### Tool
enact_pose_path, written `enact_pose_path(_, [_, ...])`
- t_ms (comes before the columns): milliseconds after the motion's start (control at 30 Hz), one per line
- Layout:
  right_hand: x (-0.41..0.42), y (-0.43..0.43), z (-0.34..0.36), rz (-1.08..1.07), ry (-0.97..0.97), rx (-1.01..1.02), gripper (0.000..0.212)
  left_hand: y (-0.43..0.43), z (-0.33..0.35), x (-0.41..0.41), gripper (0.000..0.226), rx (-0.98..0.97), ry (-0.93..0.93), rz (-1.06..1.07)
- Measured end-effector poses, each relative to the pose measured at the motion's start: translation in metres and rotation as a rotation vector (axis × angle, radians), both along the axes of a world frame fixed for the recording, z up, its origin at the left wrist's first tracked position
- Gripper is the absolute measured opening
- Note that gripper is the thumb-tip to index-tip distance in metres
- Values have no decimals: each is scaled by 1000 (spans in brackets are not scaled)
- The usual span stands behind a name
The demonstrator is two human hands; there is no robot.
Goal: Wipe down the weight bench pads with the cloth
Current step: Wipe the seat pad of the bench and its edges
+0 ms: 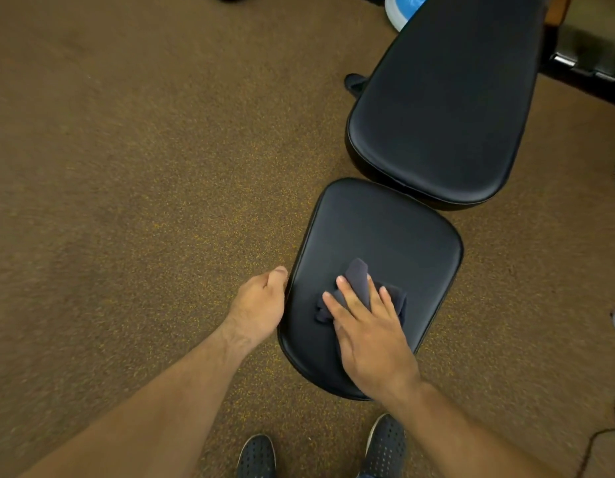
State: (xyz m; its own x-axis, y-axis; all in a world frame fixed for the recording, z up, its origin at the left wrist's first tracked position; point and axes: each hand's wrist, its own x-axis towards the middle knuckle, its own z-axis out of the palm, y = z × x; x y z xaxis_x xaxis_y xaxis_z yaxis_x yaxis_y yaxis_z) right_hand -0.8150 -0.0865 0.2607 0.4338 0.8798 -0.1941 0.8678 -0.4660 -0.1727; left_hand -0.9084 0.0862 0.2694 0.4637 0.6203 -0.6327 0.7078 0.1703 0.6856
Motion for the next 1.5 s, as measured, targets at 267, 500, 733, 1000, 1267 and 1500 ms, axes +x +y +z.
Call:
enact_pose_path(267, [-4,18,2,149,0,-36,47,12,-6,-20,67,19,-20,92])
enact_pose_path(500, [5,75,-1,54,44,11,46,26,-11,-34,71,49,-34,135])
enact_pose_path(733, [-32,43,9,253,63,-28,40,29,-7,-41,60,46,-84,134])
enact_pose_path(1000, [-15,123,14,502,-66,-287,45,36,-15,-41,53,-18,-154,299])
enact_pose_path(1267, [24,102,29,325,356,138,35,11,4,-9,37,-488,-356,417])
enact_pose_path(1500, [69,75,34,99,162,65,46,-17,0,30,58,53,-131,-72])
